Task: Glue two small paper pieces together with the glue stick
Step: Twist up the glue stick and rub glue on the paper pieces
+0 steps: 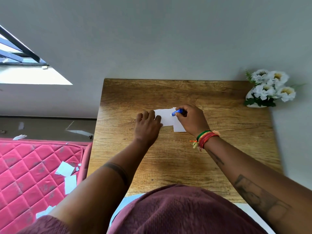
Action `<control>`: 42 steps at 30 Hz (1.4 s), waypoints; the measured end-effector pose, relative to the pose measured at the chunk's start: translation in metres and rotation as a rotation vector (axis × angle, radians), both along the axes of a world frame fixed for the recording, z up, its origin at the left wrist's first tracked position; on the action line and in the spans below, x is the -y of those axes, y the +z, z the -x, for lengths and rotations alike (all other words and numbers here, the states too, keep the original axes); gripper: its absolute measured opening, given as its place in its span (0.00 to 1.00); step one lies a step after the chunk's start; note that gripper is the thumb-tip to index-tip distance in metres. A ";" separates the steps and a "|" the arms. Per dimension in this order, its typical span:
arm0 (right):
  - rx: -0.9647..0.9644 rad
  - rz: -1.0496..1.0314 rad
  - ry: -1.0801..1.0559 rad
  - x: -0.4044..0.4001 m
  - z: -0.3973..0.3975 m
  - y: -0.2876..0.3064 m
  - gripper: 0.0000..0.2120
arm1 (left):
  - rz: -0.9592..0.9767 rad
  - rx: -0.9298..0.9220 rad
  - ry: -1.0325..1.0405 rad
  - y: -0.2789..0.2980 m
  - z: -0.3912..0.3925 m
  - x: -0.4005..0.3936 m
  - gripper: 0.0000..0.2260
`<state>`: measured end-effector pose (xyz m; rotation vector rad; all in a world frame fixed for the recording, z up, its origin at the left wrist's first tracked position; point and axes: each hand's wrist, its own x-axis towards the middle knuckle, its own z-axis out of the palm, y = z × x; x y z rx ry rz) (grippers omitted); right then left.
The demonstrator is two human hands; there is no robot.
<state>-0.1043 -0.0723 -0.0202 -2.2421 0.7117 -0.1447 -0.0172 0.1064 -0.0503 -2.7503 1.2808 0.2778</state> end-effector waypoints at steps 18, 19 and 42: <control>-0.142 0.262 0.257 0.003 -0.030 -0.010 0.10 | -0.008 -0.107 -0.121 -0.005 -0.007 0.005 0.24; -0.144 0.265 0.267 0.003 -0.030 -0.010 0.10 | -0.011 -0.106 -0.120 -0.005 -0.007 0.005 0.24; -0.040 0.060 0.100 -0.005 0.001 0.002 0.09 | -0.042 -0.054 -0.040 0.003 -0.007 -0.005 0.26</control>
